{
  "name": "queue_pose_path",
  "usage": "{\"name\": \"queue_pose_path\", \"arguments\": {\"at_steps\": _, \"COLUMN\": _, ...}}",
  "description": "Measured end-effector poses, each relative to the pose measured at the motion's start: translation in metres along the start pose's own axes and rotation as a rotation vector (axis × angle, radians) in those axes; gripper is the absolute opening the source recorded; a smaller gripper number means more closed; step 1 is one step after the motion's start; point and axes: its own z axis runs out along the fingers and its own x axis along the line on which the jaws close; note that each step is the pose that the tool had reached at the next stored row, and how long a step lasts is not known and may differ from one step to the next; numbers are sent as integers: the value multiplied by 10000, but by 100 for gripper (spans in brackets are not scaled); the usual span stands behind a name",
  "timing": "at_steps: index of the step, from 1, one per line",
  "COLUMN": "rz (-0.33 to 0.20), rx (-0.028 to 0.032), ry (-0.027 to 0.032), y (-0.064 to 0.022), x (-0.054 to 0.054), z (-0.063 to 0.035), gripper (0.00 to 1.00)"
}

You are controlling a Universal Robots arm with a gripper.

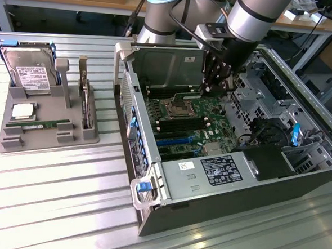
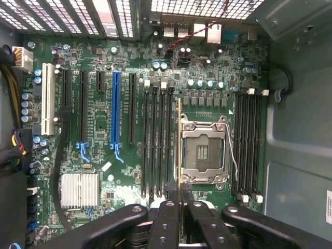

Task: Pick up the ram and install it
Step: 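Insert the ram into the slot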

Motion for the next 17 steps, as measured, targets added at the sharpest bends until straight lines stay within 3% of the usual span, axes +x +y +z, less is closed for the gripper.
{"name": "queue_pose_path", "arguments": {"at_steps": 17, "rz": 0, "rx": 0, "ry": -1, "y": -8, "x": 23, "z": 198, "gripper": 12}}
